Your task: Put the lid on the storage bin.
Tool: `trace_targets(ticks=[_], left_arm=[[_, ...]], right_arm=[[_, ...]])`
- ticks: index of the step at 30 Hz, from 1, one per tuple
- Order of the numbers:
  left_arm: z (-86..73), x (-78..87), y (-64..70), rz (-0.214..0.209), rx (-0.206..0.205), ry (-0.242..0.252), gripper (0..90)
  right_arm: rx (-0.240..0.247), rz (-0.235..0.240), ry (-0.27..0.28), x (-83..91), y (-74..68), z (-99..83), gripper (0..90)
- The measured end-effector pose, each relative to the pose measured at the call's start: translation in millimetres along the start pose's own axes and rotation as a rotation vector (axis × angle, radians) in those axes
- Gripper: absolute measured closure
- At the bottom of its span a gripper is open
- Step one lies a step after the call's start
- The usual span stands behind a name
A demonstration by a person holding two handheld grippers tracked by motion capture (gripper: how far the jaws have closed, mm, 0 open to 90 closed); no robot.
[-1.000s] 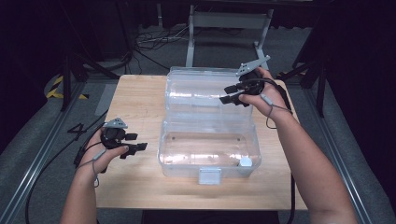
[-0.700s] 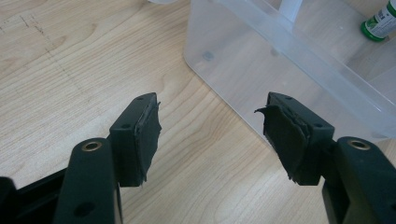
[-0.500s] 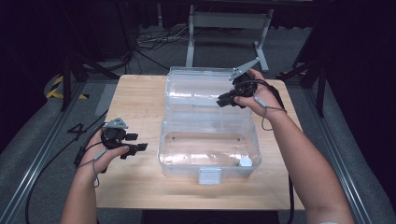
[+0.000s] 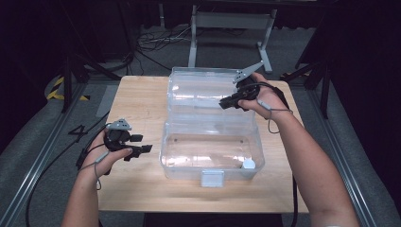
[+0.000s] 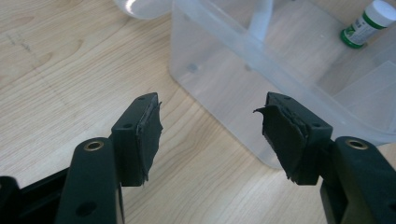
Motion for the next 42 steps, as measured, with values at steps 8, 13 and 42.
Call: trace_targets(ticks=[8,13,42], left_arm=[[10.5,10.3,16.0,-0.056,-0.033,0.044,37.9],[16.5,13.9,30.0,-0.088,-0.08,0.05,37.9],[18.0,-23.4,91.6,-0.255,-0.231,-0.037,38.3]], right_arm=[[-0.014,-0.004,0.009,0.0,-0.5,-1.0,81.2],[-0.018,0.001,0.016,-0.2,-0.3,-1.3,81.3],[-0.04,0.009,0.035,1.3,-0.5,-3.7,81.3]])
Point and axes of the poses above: each handheld gripper's, and its own axes: x roughly backward along the jaws, z roughly out of its top, y roughly to its right, the point moved 6 cm from there along -x, roughly forward along the jaws, and after that the axes turned 8 degrees about z, right-handed, at the moved point
